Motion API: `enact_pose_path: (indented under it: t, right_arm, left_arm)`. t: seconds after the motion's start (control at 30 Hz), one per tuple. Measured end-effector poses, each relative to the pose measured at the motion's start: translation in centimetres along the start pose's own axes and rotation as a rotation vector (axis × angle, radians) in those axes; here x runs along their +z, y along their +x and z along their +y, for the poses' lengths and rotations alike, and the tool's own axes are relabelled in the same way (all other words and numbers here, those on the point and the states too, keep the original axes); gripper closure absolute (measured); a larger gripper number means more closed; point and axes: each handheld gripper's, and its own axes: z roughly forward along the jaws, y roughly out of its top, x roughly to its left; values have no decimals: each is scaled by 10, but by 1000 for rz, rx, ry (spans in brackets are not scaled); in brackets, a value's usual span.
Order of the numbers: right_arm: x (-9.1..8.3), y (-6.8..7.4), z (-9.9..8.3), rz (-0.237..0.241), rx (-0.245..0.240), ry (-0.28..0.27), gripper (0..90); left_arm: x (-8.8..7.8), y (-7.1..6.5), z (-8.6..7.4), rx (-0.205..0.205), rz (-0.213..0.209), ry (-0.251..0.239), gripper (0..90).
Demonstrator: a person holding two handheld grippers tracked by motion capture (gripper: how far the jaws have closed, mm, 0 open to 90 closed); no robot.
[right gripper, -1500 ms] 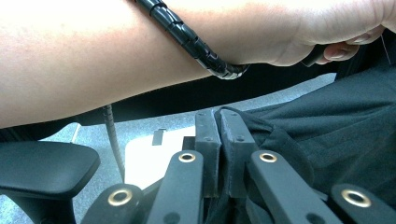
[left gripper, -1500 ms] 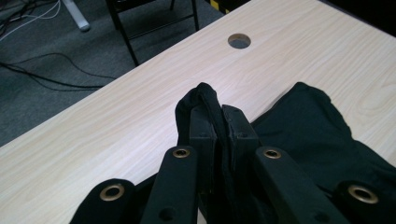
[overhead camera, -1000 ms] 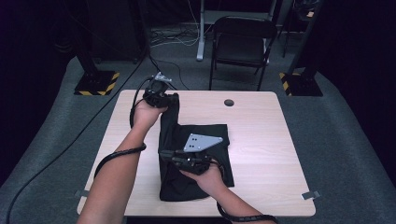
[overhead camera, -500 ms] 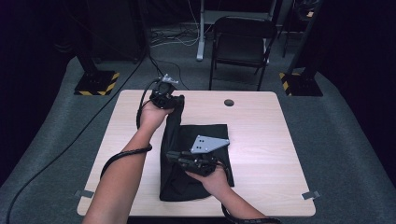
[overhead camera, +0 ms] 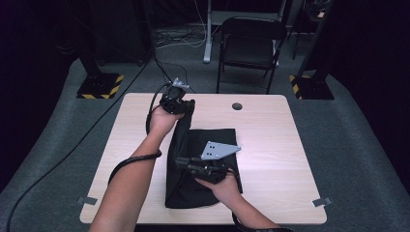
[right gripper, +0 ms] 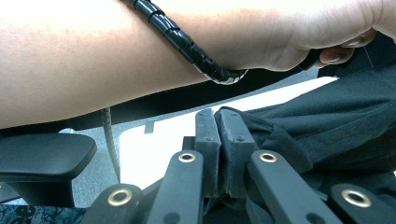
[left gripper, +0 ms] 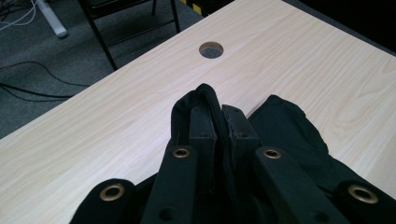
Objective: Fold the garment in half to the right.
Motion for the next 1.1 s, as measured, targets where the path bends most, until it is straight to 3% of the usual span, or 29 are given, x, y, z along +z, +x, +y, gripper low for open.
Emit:
enact_pose_path:
  t: [0.73, 1.1]
  right_arm:
    - [-15, -4, -13, -39, -17, 37, 868]
    - [-28, -6, -23, -56, -3, 46, 868]
  left_arm:
    - [21, -15, 1, -1, -26, -13, 833]
    - [32, -25, 2, -7, -44, -9, 834]
